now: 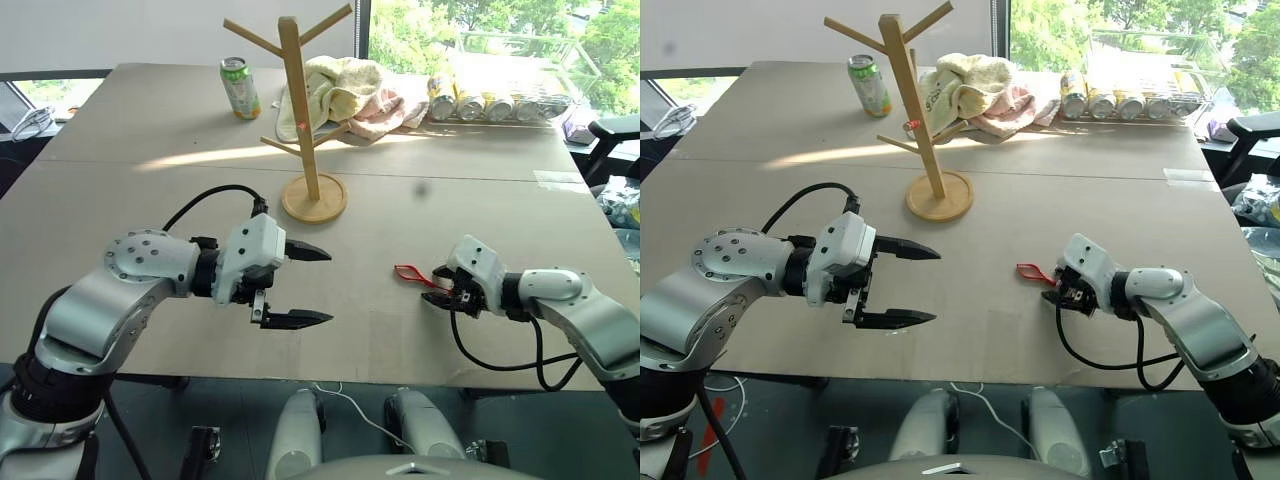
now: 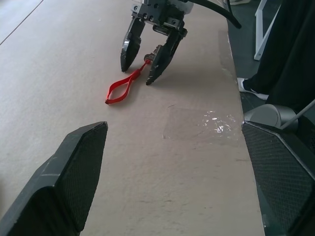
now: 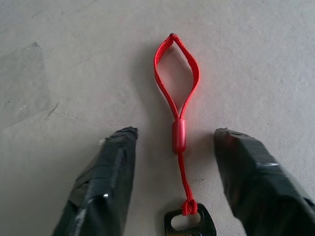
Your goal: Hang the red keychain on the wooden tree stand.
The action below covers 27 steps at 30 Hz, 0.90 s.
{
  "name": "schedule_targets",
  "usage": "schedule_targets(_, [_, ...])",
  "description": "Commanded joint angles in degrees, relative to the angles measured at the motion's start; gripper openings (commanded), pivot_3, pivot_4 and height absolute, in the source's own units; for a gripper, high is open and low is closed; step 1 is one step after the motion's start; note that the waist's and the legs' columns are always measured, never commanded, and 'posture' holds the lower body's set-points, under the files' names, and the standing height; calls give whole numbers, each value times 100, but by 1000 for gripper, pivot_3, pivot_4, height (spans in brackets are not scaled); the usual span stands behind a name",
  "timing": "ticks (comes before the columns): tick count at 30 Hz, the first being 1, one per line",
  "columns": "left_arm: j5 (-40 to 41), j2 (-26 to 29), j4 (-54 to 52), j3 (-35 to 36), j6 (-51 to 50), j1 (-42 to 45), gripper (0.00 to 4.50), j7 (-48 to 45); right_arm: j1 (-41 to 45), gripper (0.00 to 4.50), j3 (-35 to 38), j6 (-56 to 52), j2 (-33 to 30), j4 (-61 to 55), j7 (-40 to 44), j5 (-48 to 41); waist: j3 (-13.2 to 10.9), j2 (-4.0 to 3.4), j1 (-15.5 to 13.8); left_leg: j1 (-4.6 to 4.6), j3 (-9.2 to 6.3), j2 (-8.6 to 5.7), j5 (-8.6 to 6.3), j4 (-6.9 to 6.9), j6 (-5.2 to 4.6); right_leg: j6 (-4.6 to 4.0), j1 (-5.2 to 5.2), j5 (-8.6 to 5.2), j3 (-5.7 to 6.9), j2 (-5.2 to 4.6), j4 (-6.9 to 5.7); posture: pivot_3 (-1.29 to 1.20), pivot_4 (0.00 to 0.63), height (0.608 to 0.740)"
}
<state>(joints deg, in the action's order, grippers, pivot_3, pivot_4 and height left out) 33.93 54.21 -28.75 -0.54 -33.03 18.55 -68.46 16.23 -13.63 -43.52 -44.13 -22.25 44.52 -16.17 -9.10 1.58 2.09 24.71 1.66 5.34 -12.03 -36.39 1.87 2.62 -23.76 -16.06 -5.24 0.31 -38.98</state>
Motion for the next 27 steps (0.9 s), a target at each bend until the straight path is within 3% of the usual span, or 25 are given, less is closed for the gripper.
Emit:
schedule_targets(1, [64, 36, -175, 102, 64, 112, 4500, -3, 45, 794, -26, 152, 62, -41, 11, 109, 0, 0, -1, 0, 0, 0, 0, -1, 0, 0, 0, 0, 0, 0, 0, 0, 150, 733])
schedule_targets(2, [40, 35, -173, 89, 94, 101, 4500, -12, 42, 228, -35, 157, 79, -40, 12, 124, 0, 0, -1, 0, 0, 0, 0, -1, 0, 0, 0, 0, 0, 0, -1, 0, 150, 733])
schedule_targets(3, [25, 36, -175, 83, 114, 86, 4500, -18, 32, 55, -36, 158, 88, -47, 14, 131, 0, 0, 2, 0, 0, 0, 0, -1, 0, 0, 1, 0, 0, 0, -1, 0, 150, 733])
schedule_targets(13, [172, 37, -243, 299, 15, -63, 4500, 127, -1, 55, 349, 312, 167, -300, 178, -208, 0, 0, 0, -1, -1, 0, 0, -4, 0, -1, 3, 1, 0, 1, -4, 0, 150, 733])
schedule_targets(21, [2152, -538, -811, 1766, -1302, -191, 4500, 1983, 782, 55, 951, 177, 1185, -450, -446, -750, 0, 0, 15, 0, -22, 0, 0, -13, 0, 1, 6, 1, 14, 2, -23, 0, 150, 733])
schedule_targets(27, [2976, -494, -1021, 2902, -1671, -633, 4500, 3219, 1426, 55, 957, 442, 2020, -58, -1034, -669, 0, 0, 17, -1, -37, -1, 1, -15, 2, -17, 8, 10, 30, 1, -42, 0, 150, 733])
